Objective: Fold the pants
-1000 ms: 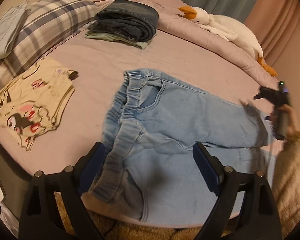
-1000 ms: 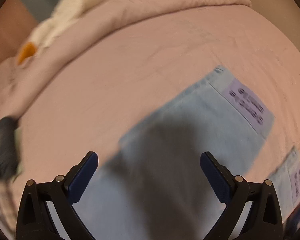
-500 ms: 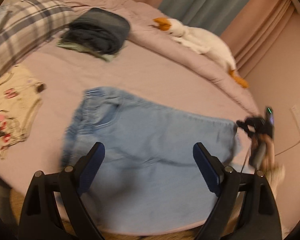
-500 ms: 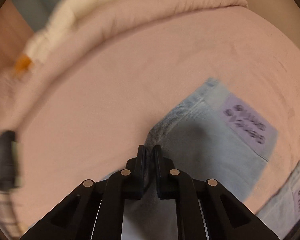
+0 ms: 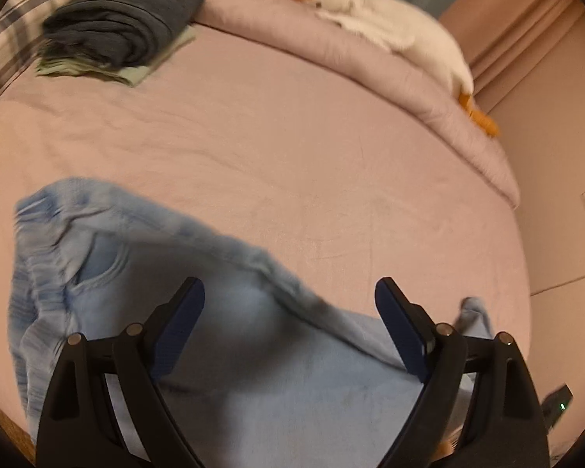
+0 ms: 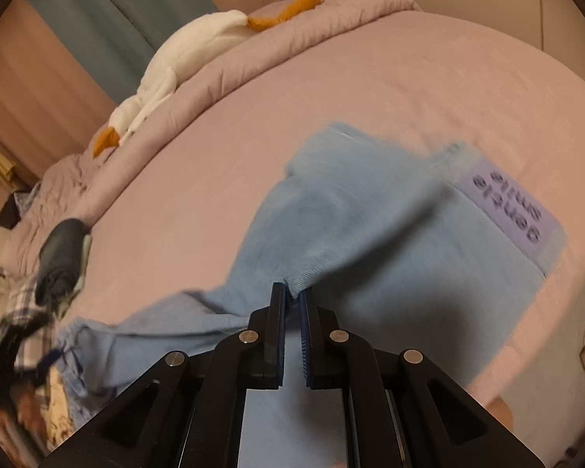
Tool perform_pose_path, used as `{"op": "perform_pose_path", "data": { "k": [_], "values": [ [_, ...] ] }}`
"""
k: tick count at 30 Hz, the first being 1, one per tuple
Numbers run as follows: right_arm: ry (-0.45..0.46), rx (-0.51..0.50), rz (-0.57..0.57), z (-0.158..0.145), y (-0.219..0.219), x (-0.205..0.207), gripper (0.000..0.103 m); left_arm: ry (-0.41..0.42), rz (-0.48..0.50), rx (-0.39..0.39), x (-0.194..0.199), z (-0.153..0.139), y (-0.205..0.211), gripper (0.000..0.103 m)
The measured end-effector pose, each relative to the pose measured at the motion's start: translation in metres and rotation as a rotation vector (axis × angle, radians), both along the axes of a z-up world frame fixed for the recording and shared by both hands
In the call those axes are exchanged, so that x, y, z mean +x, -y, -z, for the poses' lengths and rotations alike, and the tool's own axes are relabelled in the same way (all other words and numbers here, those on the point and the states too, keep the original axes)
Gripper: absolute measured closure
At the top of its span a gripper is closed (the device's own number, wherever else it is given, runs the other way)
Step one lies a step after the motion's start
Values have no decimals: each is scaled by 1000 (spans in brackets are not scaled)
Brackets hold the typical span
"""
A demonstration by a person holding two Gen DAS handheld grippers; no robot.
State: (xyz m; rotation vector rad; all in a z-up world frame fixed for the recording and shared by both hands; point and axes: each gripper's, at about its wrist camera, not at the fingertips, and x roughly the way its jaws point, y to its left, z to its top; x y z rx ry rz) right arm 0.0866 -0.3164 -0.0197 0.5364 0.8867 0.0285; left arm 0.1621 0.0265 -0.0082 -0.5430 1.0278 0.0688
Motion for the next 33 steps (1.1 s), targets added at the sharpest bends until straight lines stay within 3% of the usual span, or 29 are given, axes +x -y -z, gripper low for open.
{"op": "perform_pose_path", "data": {
  "k": [2,3,5,6,7,9,12,13,16,18,21,24,26,28,29,30,31,32,33],
  "values": [
    [-4,11,3,3,-1,0,95,-57,8,10,15,12,1,15],
    [-3,1,1,2,-2,1,95,-95,6,16,22,21,0,21],
    [-2,-16,-2,7,-6,-6,95,-166,4,-18,28,39,-5,52],
    [0,-19,-3,6,-7,-4,95,-192,8,-52,29,48,-9,87],
    [2,-18,-5,8,-6,-9,95,-214,12,-106,28,56,-13,100],
    [11,-8,-22,6,-6,-5,95,-179,3,-135,23,52,-22,98],
    [51,-11,-64,-9,-3,12,95,-48,31,-72,0,6,-23,98],
    [70,0,-73,-18,1,19,95,30,49,-59,-15,-23,-24,98],
    [198,36,-70,-64,9,24,95,197,111,-102,-69,-75,-30,97],
    [311,27,-53,-93,16,3,102,249,143,-127,-107,-81,-30,97],
    [299,-16,24,-86,28,-32,101,183,171,-158,-168,-50,-27,97],
    [150,9,32,-36,38,-52,101,57,175,-140,-202,-2,-15,96],
    [60,-3,51,-6,44,-56,101,-29,152,-181,-217,28,-18,93],
    [-33,77,80,20,55,-56,101,-73,96,-229,-226,40,-30,92],
    [-56,140,84,28,62,-57,101,-70,80,-237,-226,38,-37,88],
    [-53,201,87,33,68,-57,100,-52,61,-225,-228,33,-44,79],
    [-42,225,90,33,71,-56,92,-19,33,-200,-229,25,-51,61],
    [-34,231,92,30,71,-52,83,6,10,-180,-232,19,-56,51],
    [-22,240,90,28,72,-49,57,34,-15,-160,-237,14,-63,29]
  ]
}}
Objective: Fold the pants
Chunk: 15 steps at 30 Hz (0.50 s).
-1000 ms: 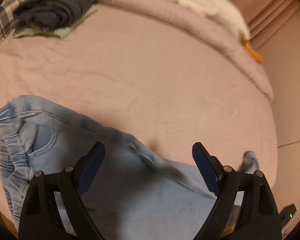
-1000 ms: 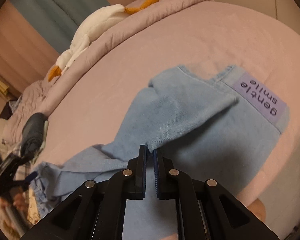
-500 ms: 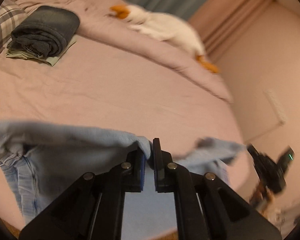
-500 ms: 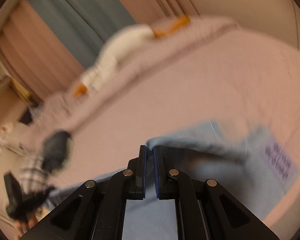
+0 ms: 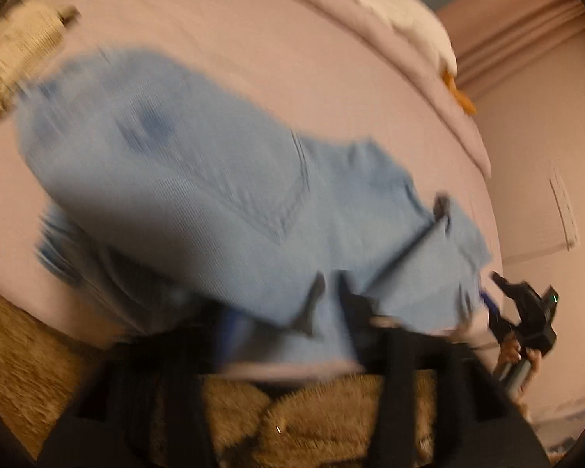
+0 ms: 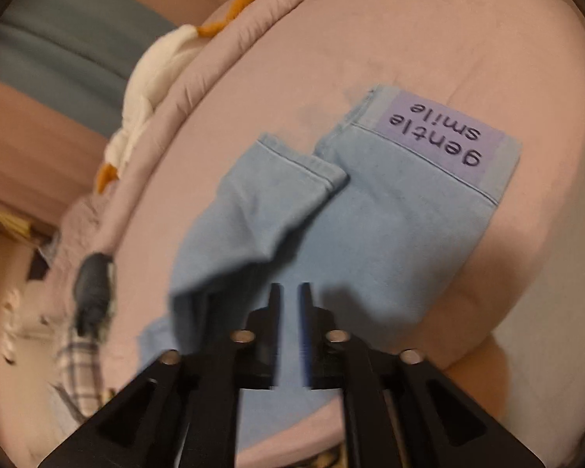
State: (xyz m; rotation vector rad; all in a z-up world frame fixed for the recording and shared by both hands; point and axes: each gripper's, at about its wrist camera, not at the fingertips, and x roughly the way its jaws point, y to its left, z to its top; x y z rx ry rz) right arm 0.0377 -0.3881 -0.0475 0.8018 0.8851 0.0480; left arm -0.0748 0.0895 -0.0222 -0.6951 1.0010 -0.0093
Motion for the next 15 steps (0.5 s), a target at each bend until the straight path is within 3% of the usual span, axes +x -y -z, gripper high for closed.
{"op": "perform_pose_path", "data": {
  "k": [1,3,6,8,9,10,11,13,15],
  "values": [
    [15,14,-2,-1,0,3,34,24,-26,21,-3,-5,-7,21],
    [37,59,-24,3,-1,15,30,34,-64,67,-2,0,-16,21],
    [-17,60,-26,20,-8,44,30,10,-131,76,5,10,-38,25],
    [-39,31,-18,27,-13,63,40,29,-147,35,11,15,-55,54],
    [-70,0,-1,30,-14,76,63,41,-138,11,21,19,-56,76],
    [-91,-31,8,30,-12,78,92,47,-132,-5,27,20,-59,84],
    [-100,-76,18,28,-13,86,97,46,-123,-12,33,20,-58,85],
    [-62,-115,15,9,-12,96,97,70,-107,6,35,4,-56,88],
    [57,-139,20,-34,-7,91,97,117,-84,13,33,-13,-45,88]
  ]
}}
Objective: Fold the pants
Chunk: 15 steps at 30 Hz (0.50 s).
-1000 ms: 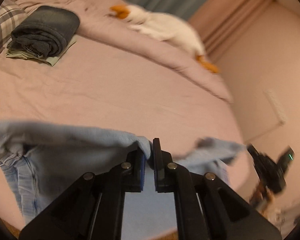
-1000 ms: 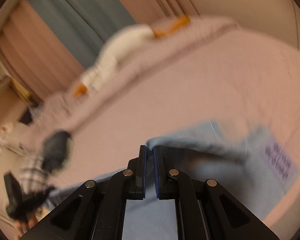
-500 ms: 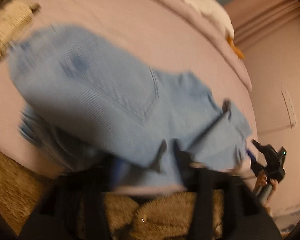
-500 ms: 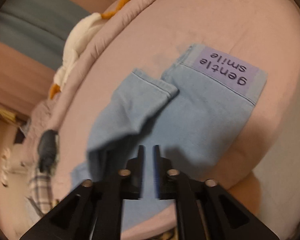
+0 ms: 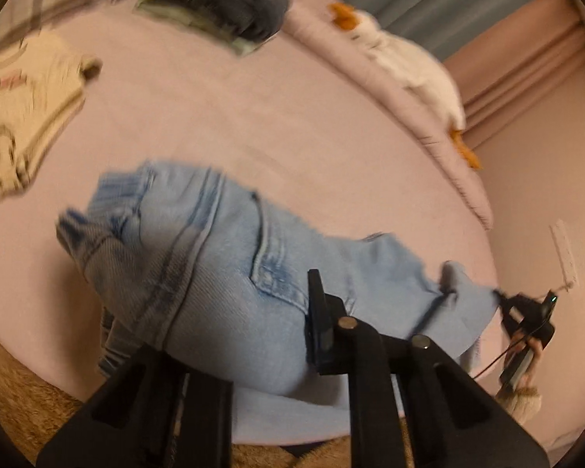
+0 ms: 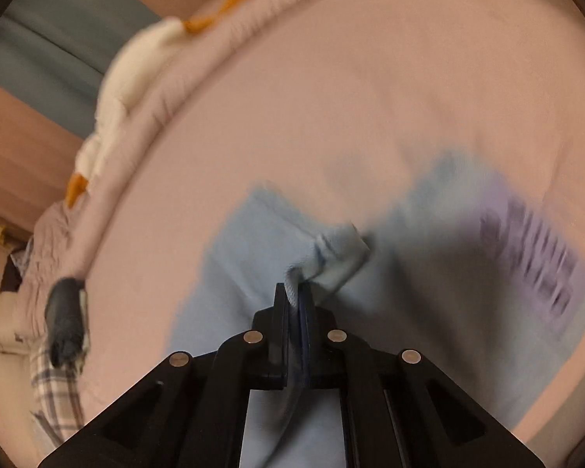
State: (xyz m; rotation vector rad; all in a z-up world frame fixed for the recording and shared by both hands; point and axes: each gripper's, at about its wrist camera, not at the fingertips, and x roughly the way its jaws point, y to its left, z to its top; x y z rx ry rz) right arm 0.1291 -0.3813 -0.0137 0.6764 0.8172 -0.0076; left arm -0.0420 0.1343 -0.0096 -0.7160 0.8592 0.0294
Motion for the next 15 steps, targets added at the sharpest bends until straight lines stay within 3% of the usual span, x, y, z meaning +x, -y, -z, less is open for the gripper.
{"op": "perform_pose_path", "data": {
  "k": [3,6,7,10,12,15],
  "values": [
    [205,-15,30,-57,20,-36,98,13,36,25,-13,-15,11,87],
    [232,-46,95,-59,43,-74,98,-79,93,52,-20,8,27,87],
    [206,-43,108,-48,49,-83,98,-127,110,72,-21,21,33,87],
    [-13,-83,169,16,65,-91,98,-237,115,46,-22,56,40,87],
    [-167,-76,194,57,75,-94,98,-221,114,69,-22,57,40,85],
    [-157,-25,190,71,82,-96,98,-224,112,65,-19,51,37,87]
  ]
}}
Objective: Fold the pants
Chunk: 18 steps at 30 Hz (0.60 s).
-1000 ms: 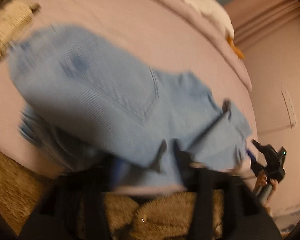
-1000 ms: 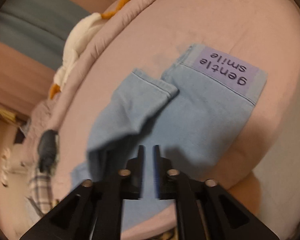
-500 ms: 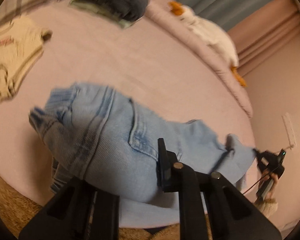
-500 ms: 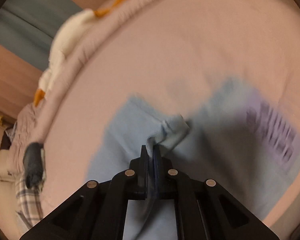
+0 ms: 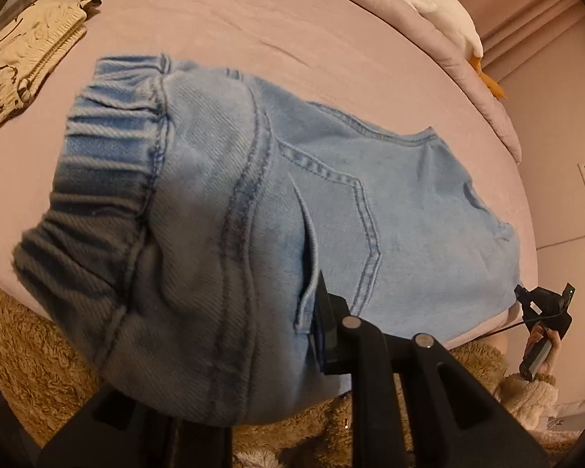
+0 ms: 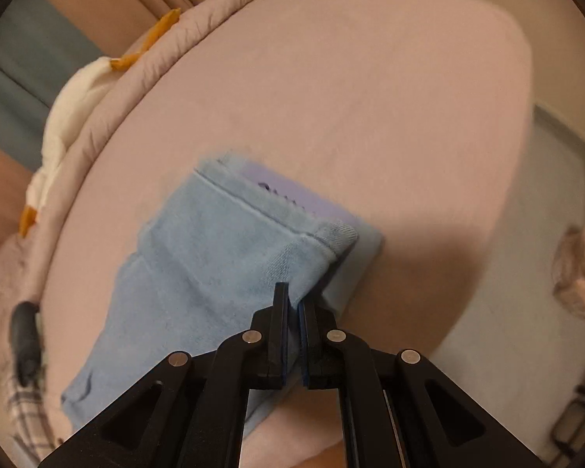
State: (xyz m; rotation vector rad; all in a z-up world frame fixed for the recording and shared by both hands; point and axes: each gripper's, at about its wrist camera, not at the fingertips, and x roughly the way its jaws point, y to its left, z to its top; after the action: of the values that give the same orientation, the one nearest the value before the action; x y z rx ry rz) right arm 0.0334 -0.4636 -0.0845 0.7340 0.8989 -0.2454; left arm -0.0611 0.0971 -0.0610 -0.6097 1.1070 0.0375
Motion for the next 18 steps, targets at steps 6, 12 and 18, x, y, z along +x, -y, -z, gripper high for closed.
{"op": "perform_pose_path", "data": {
  "k": [6,12,18],
  "values": [
    [95,-68,-105,-59,-23,48,98,168,8,-3,35,-65,-14,92],
    [419,-60,-216,-174,-67,84,98,344,-62,-11,49,-125,-43,93],
    [352,-133,-81,-136,-36,21,98,162,27,-45,14,-60,-18,90]
  ]
}}
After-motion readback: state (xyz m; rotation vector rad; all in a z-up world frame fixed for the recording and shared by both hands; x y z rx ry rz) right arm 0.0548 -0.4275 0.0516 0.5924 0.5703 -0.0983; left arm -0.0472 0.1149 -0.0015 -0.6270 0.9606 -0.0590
